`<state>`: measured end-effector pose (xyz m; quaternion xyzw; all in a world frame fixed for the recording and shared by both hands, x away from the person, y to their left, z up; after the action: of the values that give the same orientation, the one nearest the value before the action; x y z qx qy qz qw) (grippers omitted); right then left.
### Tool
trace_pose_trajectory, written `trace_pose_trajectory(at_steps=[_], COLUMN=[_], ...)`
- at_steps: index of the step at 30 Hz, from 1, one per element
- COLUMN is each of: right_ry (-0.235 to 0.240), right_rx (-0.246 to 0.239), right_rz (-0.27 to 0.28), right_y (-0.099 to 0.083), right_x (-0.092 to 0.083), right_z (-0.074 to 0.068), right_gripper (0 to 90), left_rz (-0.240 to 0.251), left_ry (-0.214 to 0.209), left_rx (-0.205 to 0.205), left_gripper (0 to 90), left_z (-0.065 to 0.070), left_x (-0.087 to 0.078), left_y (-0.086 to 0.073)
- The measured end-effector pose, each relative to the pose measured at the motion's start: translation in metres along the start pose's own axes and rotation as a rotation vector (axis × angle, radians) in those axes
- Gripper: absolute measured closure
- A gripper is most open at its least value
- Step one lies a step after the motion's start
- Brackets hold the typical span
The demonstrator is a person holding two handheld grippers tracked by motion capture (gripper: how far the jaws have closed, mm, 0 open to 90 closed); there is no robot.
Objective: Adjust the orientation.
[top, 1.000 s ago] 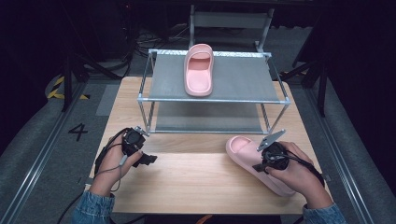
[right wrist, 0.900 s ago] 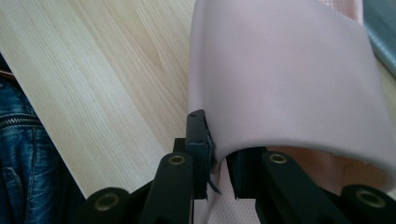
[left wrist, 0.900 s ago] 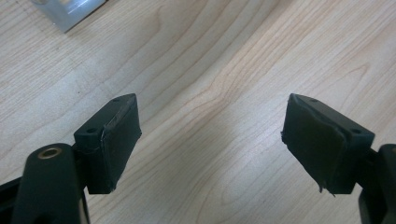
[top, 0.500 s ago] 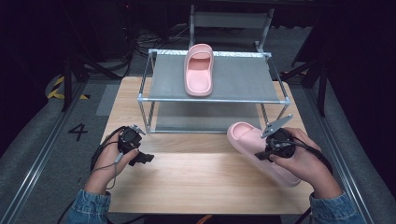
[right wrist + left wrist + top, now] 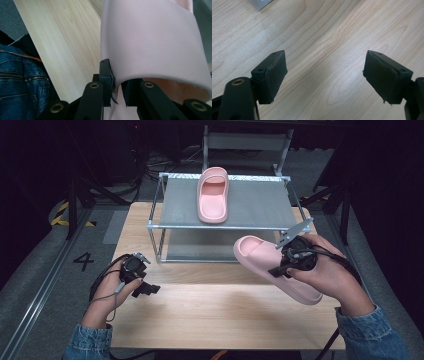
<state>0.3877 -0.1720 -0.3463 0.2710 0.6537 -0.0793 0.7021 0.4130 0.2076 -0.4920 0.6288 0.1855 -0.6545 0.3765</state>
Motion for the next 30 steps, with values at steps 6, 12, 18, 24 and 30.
trace_pose_trajectory(at_steps=[6, 12, 18, 24, 30], right_ry=[-0.002, -0.012, -0.034, -0.057, -0.064], right_rx=[-0.009, 0.031, 0.067, 0.140, 0.200], right_rz=[0.009, 0.011, 0.011, 0.002, -0.002], right_y=[0.014, 0.030, 0.040, 0.049, 0.056], right_x=[-0.016, -0.027, -0.036, -0.039, -0.040], right_z=[0.001, 0.009, 0.022, 0.043, 0.065], right_gripper=[80.5, 80.5, 80.5, 80.4, 80.4], left_rz=[-0.004, -0.015, -0.013, -0.030, -0.046], left_ry=[-0.003, -0.004, -0.003, -0.012, 0.003], left_rx=[-0.009, -0.012, -0.018, -0.015, -0.033], left_gripper=[19.7, 19.7, 19.7, 19.4, 19.5], left_z=[-0.003, -0.003, -0.003, -0.006, -0.010], left_x=[0.000, 0.001, 0.000, 0.003, 0.005], left_y=[-0.002, -0.005, -0.005, -0.009, -0.013])
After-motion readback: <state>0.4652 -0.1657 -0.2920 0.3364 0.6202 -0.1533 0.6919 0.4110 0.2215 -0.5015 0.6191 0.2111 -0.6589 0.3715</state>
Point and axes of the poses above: each handheld gripper's, and its own axes: x roughly forward along the jaws, y roughly out of its top, z roughly to its right, the point moved 9 cm from there along x, roughly forward along the jaws, and after that the axes turned 11 degrees about -z, right-handed, at the moved point
